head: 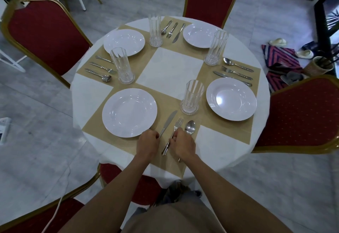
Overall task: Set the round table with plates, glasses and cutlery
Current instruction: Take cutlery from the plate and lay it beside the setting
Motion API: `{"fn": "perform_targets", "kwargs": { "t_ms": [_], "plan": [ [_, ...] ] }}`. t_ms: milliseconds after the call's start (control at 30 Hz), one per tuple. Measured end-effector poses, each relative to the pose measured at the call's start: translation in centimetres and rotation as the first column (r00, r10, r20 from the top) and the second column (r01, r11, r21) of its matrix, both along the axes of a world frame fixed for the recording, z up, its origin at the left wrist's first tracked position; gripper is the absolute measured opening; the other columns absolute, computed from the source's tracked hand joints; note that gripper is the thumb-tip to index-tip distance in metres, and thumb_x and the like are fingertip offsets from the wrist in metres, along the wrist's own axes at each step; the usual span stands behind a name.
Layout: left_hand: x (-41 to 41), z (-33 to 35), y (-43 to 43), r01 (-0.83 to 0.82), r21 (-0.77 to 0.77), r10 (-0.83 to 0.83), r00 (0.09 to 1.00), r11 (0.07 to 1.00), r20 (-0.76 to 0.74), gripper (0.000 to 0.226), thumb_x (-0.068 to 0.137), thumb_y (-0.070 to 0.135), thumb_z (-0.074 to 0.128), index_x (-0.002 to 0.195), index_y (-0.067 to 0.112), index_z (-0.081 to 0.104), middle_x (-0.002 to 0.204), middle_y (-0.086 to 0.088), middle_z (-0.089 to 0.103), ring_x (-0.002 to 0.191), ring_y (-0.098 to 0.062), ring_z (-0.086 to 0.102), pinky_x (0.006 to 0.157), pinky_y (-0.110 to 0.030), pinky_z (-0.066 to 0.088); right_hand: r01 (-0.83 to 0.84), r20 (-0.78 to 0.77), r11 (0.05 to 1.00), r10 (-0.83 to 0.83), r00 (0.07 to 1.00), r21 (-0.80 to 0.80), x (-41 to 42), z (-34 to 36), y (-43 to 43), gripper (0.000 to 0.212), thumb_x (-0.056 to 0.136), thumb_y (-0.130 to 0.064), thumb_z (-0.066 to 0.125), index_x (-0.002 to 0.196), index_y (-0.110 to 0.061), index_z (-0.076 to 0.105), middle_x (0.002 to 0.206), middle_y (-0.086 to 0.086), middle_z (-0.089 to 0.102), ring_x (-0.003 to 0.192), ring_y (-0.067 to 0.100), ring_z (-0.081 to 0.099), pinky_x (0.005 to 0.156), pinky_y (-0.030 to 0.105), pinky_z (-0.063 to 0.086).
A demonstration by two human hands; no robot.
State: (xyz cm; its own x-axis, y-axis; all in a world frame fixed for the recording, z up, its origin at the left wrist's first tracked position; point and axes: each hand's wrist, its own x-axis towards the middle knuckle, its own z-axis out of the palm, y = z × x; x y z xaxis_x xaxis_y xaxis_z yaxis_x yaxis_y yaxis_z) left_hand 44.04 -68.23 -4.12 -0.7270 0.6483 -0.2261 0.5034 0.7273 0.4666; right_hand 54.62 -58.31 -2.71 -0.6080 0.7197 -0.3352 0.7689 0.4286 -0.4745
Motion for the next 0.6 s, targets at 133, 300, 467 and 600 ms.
{"fn": "perform_targets", "kwargs": {
  "t_ms": [133,300,467,600],
  "plan": [
    [0.0,0.5,-0.3,0.000,0.030,0.000,1.000,1.000,0.012,0.016,0.089,0.014,0.062,0.087,0.010,0.077,0.084,-0.005,0.072,0.079,-0.021,0.066,0.070,-0.031,0.052,0.072,-0.059,0.997,-0.074,0.995,-0.034,0.5,0.7,0.7,0.010,0.092,-0.026,0.062,0.099,-0.019,0.061,0.093,-0.001,0.067,0.086,0.019,0.064,0.073,0.034,0.054],
    [-0.6,0.0,-2.9,-0.041,0.023,0.040,0.998,0.999,0.044,0.024,0.085,0.017,0.066,0.062,0.012,0.070,0.059,0.000,0.064,0.058,-0.015,0.060,0.061,-0.035,0.054,0.185,-0.068,0.981,-0.189,0.980,-0.064,3.5,0.8,1.5,0.008,0.091,-0.028,0.065,0.088,-0.022,0.061,0.083,-0.004,0.066,0.077,0.014,0.062,0.065,0.027,0.047],
    [-0.5,0.0,-4.2,-0.067,0.047,0.059,0.988,0.997,0.142,0.007,0.080,0.022,0.073,0.077,0.019,0.078,0.075,0.005,0.073,0.071,-0.011,0.064,0.070,-0.028,0.052,0.234,-0.038,0.959,-0.242,0.969,-0.160,5.6,-0.6,1.1,0.011,0.087,-0.032,0.068,0.086,-0.022,0.063,0.082,-0.004,0.067,0.080,0.016,0.062,0.069,0.029,0.048],
    [-0.3,0.2,-4.2,-0.068,0.048,0.061,0.989,0.997,0.131,0.008,0.078,0.023,0.076,0.084,0.018,0.078,0.080,0.005,0.073,0.075,-0.011,0.064,0.070,-0.025,0.049,0.236,-0.023,0.953,-0.245,0.969,-0.192,5.5,-0.8,0.5,0.011,0.087,-0.031,0.068,0.085,-0.021,0.062,0.081,-0.002,0.067,0.079,0.016,0.062,0.067,0.029,0.047]
  ]
}}
